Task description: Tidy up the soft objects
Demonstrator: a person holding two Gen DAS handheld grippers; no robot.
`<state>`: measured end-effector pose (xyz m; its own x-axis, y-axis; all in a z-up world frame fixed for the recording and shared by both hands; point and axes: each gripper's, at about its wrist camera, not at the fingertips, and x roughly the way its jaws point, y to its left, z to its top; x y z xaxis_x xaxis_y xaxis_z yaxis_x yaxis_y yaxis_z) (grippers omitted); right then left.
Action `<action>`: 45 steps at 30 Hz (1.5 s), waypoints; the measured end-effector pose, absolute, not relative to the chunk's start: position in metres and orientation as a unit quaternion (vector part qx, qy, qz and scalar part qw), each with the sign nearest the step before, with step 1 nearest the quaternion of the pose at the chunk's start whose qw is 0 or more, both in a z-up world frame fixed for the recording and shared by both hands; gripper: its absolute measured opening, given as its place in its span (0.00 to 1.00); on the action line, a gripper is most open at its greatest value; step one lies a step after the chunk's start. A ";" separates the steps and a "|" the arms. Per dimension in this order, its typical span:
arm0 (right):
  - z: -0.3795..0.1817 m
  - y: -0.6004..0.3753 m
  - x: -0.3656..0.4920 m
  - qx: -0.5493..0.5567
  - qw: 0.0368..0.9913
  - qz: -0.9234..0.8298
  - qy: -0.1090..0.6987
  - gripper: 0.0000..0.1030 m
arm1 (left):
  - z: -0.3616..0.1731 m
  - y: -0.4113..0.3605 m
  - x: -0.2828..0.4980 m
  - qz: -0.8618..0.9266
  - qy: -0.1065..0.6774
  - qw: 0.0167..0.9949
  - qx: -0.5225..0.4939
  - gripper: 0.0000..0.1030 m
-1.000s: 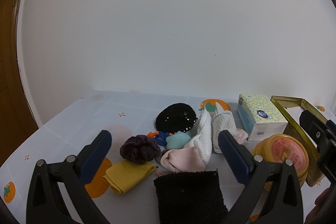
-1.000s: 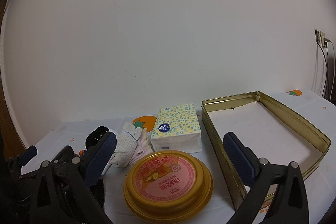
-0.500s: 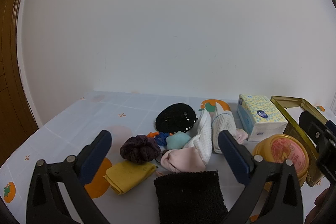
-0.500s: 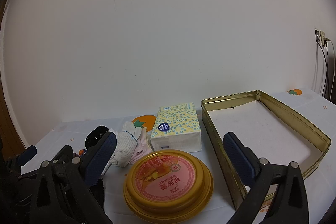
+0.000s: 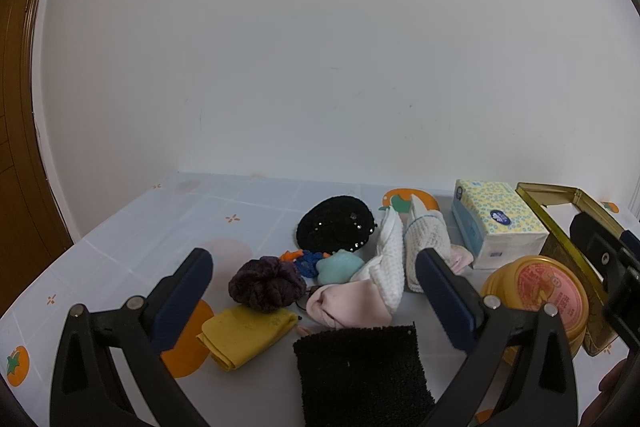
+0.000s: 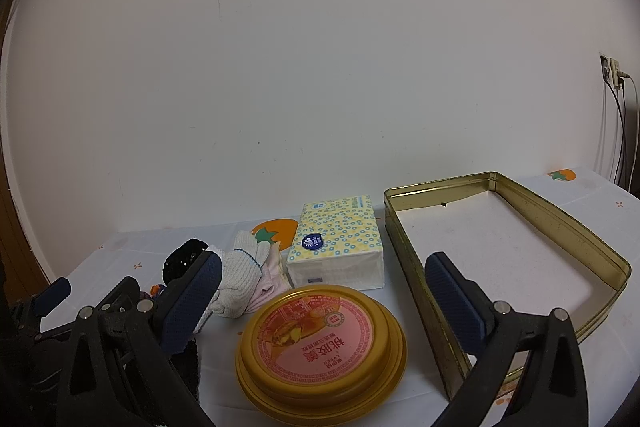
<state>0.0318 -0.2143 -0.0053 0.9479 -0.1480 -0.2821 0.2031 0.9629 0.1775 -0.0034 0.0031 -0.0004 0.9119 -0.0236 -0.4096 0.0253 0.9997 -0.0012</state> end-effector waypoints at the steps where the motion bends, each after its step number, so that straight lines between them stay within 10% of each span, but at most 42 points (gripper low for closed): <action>1: -0.006 -0.214 0.032 0.103 0.981 -0.090 0.134 1.00 | 0.000 0.003 -0.003 -0.012 0.210 0.978 0.002 1.00; 45: -0.014 -0.162 0.051 0.053 0.973 0.058 0.218 0.99 | 0.004 0.101 0.035 0.144 0.251 0.957 -0.012 1.00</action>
<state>0.0505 -0.1620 -0.0135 0.8985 0.1365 -0.4172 -0.0908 0.9877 0.1277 0.0345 0.1010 0.0035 0.8319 0.2699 -0.4848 -0.2820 0.9581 0.0496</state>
